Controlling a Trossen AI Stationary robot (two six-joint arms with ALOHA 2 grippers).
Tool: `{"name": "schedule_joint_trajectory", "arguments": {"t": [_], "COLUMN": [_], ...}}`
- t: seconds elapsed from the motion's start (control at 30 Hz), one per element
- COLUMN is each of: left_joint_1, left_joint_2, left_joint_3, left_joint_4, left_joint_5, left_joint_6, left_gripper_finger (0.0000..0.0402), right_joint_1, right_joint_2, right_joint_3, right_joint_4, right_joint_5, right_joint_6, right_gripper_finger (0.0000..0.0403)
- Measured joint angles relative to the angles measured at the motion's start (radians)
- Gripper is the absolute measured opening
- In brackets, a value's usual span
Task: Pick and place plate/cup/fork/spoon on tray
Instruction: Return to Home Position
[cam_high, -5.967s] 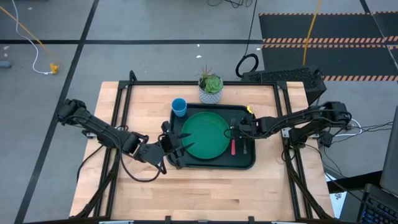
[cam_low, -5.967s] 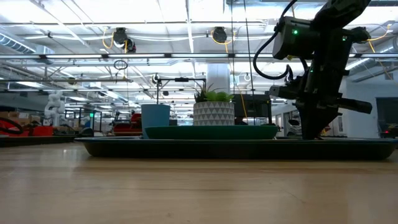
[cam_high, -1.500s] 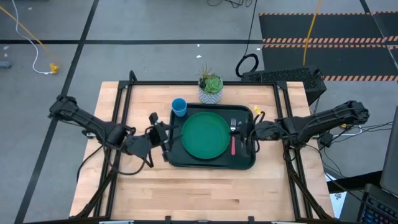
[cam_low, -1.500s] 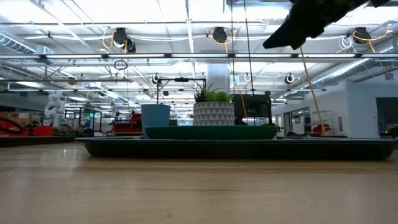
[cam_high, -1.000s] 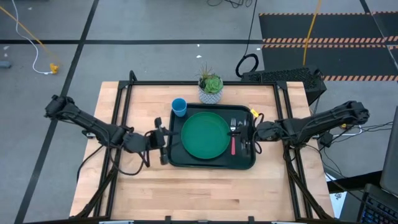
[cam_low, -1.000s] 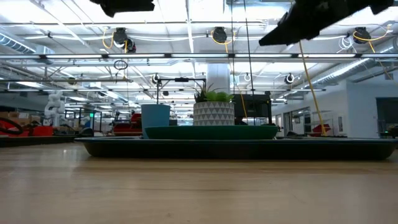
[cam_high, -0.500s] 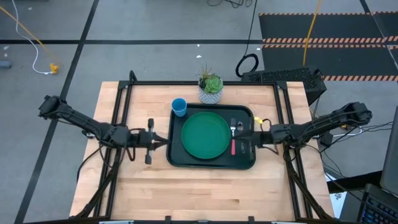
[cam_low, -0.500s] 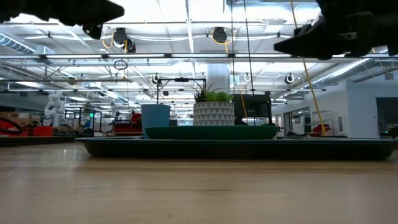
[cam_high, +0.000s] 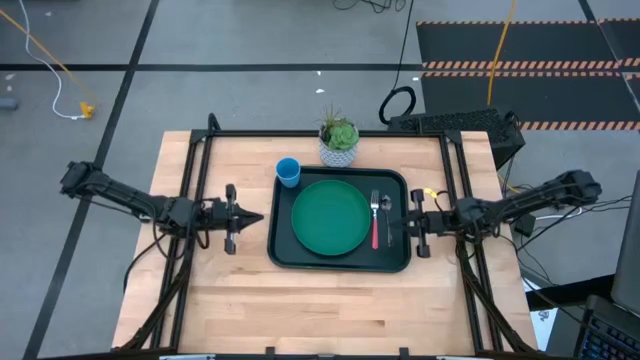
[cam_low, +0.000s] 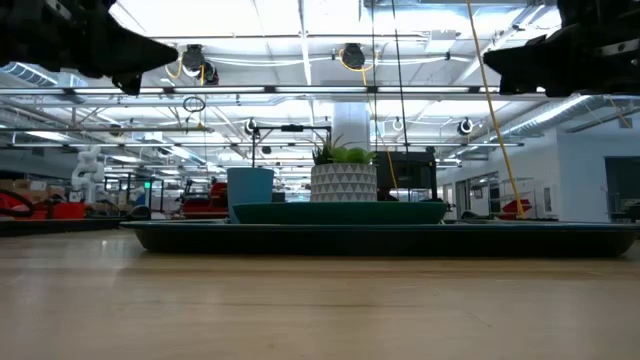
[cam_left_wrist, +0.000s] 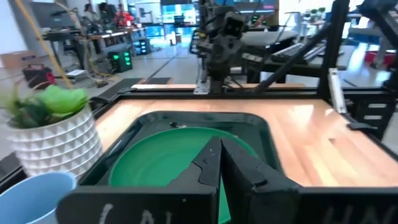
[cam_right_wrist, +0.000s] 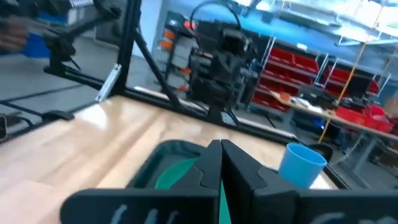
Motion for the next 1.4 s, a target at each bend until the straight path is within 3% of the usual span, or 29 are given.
{"name": "schedule_joint_trajectory", "arguments": {"t": [0.17, 0.7, 1.17, 1.4], "left_joint_1": [0.022, 0.027, 0.027, 0.027], "left_joint_2": [-0.017, -0.014, -0.014, -0.014], "left_joint_3": [-0.025, -0.029, -0.029, -0.029], "left_joint_4": [-0.005, -0.107, -0.112, -0.113], "left_joint_5": [-0.037, -0.041, -0.041, -0.041], "left_joint_6": [-0.004, -0.032, -0.065, -0.066], "left_gripper_finger": [0.0016, 0.0017, 0.0017, 0.0017], "right_joint_1": [0.000, 0.000, 0.000, -0.001], "right_joint_2": [-0.074, -0.318, -0.628, -0.640], "right_joint_3": [-0.024, -0.028, -0.030, -0.030], "right_joint_4": [-0.017, -0.210, -0.531, -0.559], "right_joint_5": [-0.047, -0.048, -0.047, -0.094], "right_joint_6": [0.001, -0.002, 0.053, 0.025], "right_gripper_finger": [0.0000, 0.0000, 0.0000, 0.0000]}}
